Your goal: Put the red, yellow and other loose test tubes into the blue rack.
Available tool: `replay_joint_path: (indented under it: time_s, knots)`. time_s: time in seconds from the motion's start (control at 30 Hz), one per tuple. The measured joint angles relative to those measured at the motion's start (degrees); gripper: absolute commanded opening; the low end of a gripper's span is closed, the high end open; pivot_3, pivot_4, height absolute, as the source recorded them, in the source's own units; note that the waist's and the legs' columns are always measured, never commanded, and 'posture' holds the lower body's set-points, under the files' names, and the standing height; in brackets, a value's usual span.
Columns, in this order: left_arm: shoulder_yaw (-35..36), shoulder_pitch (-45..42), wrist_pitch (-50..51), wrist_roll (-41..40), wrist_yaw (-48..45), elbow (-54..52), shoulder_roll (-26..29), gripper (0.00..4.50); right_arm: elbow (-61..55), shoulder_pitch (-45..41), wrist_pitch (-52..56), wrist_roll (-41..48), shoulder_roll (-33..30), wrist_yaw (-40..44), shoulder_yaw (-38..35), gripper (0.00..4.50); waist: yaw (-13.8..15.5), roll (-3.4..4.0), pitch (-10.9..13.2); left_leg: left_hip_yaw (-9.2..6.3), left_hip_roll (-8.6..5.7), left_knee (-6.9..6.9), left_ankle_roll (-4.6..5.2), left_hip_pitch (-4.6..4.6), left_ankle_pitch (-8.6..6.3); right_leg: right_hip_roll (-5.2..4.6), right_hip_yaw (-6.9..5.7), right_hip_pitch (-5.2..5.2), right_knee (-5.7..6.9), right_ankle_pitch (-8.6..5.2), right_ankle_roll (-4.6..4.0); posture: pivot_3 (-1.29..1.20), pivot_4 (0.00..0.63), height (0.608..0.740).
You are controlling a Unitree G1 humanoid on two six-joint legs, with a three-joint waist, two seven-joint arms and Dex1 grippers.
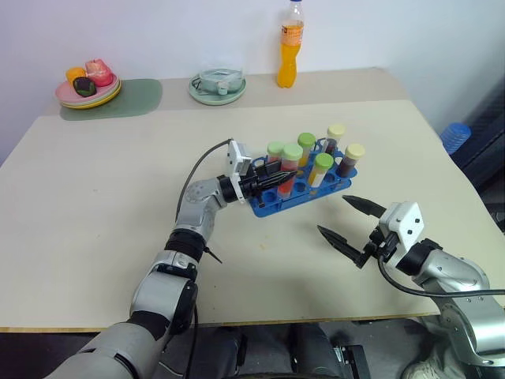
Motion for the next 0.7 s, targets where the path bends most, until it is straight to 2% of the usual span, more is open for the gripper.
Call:
replay_joint_path:
  time_s: [0.37, 0.7]
  knots:
    - [0.09, -0.18, -4.26, 1.48, 2.24, 1.93, -0.29, 0.79, 0.02, 0.71, -0.11, -0.03, 0.01, 0.52, -0.01, 4.5, 0.02, -0.01, -0.02, 0.0, 0.0, 0.0, 0.0, 0.02, 0.0, 0.0, 0.0, 0.03, 0.0, 0.01, 0.01, 0.0, 0.15, 0.74]
    - [0.02, -0.18, -4.05, 1.6, 1.03, 2.21, -1.81, 0.79, 0.02, 0.84, -0.28, -0.09, 0.03, 0.28, -0.01, 4.5, 0.04, -0.01, -0.02, -0.01, 0.0, 0.01, 0.0, 0.02, 0.0, 0.0, 0.0, 0.03, 0.0, 0.01, 0.01, 0.0, 0.15, 0.74]
